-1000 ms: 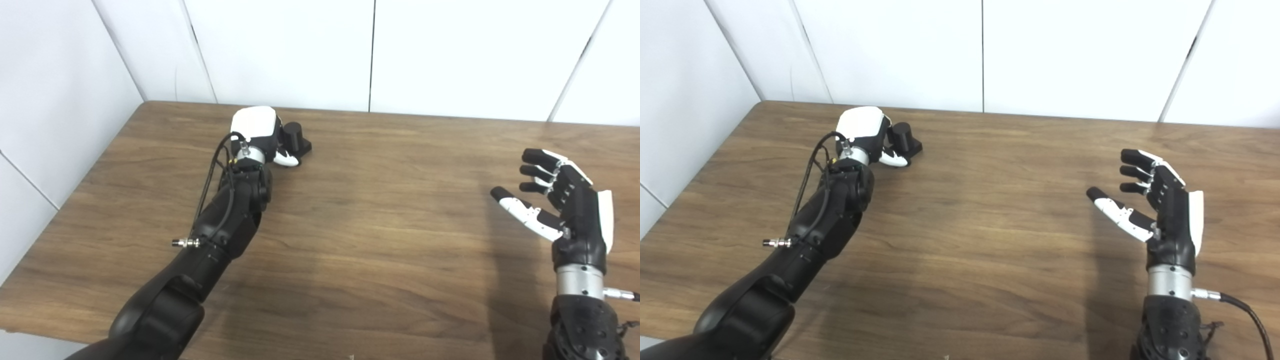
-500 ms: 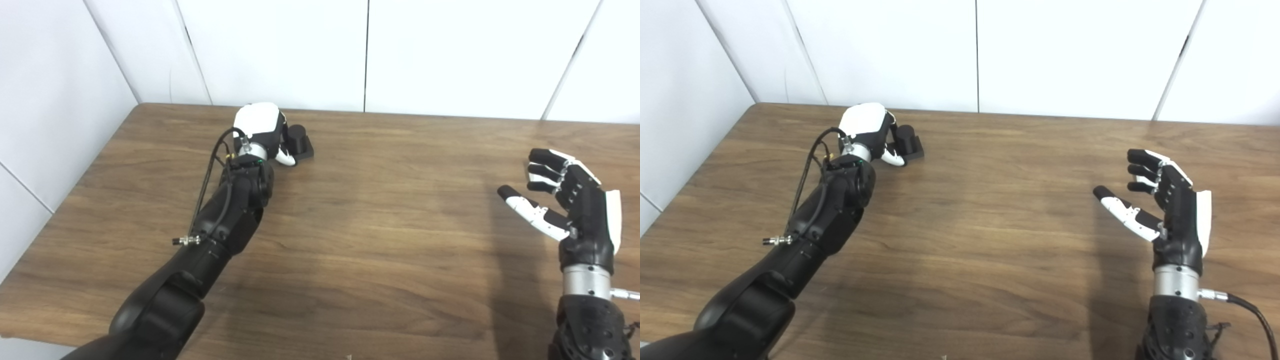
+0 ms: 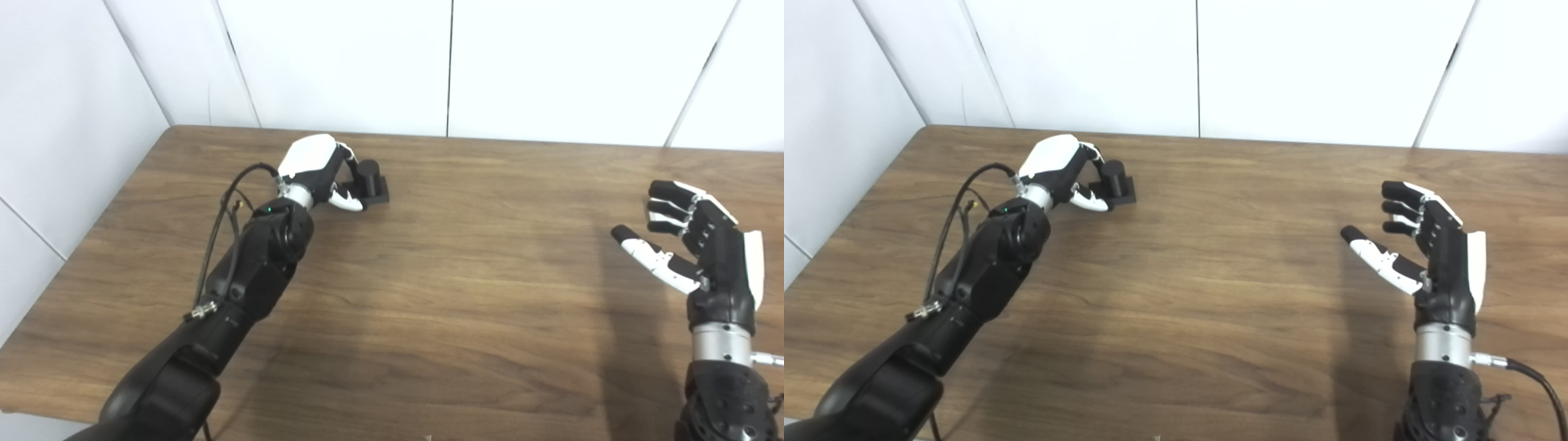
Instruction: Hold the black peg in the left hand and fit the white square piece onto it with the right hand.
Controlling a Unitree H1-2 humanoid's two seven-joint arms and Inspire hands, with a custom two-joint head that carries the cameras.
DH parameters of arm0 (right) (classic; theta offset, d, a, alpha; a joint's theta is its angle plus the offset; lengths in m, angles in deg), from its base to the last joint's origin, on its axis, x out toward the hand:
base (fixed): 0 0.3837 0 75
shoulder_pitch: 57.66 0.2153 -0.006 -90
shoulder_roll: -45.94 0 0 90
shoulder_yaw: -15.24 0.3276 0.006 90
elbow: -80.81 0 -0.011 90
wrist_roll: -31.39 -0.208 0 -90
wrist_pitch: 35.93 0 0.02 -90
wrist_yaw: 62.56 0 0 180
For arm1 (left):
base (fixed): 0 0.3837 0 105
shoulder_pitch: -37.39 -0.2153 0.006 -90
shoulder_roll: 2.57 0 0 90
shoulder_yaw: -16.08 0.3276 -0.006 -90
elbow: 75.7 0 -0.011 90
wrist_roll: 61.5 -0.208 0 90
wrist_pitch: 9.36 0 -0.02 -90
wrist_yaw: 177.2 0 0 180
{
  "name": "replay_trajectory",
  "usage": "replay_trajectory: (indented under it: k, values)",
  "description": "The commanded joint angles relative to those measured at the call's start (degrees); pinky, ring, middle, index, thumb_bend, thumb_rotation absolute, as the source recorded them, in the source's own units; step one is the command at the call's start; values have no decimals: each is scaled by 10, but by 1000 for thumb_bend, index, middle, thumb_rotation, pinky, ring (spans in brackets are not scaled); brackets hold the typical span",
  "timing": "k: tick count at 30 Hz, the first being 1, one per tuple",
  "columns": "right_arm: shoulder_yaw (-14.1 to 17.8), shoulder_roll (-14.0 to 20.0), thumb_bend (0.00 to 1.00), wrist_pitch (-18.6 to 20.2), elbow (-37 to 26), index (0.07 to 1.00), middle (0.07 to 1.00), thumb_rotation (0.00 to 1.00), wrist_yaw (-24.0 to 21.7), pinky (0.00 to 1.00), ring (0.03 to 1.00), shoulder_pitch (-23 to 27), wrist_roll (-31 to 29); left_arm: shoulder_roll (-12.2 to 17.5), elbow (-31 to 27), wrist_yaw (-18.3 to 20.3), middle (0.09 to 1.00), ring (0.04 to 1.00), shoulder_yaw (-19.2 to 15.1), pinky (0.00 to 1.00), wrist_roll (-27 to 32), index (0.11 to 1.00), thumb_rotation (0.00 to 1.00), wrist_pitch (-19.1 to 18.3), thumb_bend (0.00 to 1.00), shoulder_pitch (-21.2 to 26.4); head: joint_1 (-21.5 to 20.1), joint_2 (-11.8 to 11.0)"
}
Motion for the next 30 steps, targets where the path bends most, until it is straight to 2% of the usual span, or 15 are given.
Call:
replay_trajectory:
  k: [1, 8, 16, 21, 28, 30]
  values:
    - [1, 2, 629, -4, -23, 681, 726, 180, 1, 602, 710, 22, 5, 4, -9, 53, 878, 938, 29, 1000, 17, 488, 80, 22, 522, -28, 0, 0]
    - [1, 5, 636, -10, -20, 674, 717, 179, 2, 581, 693, 25, 6, 9, -58, 64, 881, 939, 50, 999, 41, 489, 80, 57, 521, -51, -9, 2]
    - [1, 1, 636, -9, -21, 679, 720, 167, 1, 581, 693, 25, -1, 9, -113, 75, 889, 952, 52, 965, 81, 489, 82, 96, 520, -71, -21, 3]
    - [-1, -6, 639, -1, -26, 678, 716, 154, 3, 568, 681, 25, -3, 8, -126, 79, 895, 957, 49, 940, 108, 491, 84, 128, 519, -82, -32, 5]
    - [1, -10, 654, 1, -28, 681, 725, 187, 4, 618, 711, 24, -3, 2, -162, 79, 905, 971, 53, 955, 115, 492, 82, 145, 519, -108, -41, 7]
    - [2, -11, 654, -1, -27, 681, 724, 188, 5, 605, 704, 24, -4, -1, -171, 81, 910, 975, 54, 966, 114, 493, 82, 146, 519, -113, -42, 8]
